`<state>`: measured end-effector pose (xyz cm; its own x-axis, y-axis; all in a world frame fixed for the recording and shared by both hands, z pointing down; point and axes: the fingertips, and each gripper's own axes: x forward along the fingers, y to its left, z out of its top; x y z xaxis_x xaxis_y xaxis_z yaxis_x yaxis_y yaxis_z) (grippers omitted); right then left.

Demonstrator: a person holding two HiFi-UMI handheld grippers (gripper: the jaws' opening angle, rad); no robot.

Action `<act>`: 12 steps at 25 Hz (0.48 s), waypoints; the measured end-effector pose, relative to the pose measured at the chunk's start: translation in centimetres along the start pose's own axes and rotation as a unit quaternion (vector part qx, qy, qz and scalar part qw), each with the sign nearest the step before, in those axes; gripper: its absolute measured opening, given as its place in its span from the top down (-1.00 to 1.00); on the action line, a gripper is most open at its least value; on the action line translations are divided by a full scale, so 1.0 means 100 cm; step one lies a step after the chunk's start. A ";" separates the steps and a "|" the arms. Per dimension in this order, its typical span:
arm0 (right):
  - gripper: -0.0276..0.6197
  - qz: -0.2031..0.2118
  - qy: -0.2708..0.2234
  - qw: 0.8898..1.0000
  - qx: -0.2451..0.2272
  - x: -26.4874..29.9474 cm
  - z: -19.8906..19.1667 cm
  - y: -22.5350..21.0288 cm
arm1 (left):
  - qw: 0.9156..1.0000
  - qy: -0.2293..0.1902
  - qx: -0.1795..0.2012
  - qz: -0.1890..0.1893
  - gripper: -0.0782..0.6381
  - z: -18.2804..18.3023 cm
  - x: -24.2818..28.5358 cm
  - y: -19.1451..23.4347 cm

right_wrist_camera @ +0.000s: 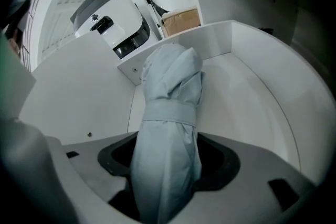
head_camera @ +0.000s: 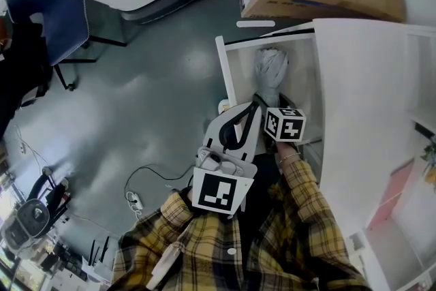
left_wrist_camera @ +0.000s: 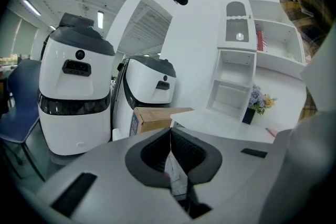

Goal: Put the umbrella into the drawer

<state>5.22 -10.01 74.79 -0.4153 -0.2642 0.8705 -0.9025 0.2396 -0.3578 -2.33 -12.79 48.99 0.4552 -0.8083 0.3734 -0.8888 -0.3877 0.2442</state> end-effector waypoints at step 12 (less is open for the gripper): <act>-0.02 0.005 0.024 1.000 -0.007 0.002 -0.001 0.003 | 1.000 -0.011 -0.005 0.005 0.72 0.007 0.001 -0.001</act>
<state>4.86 -9.91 74.84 -0.4178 -0.2171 0.8822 -0.8968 0.2542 -0.3622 -2.23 -13.16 48.41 0.4446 -0.8221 0.3557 -0.8928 -0.3748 0.2499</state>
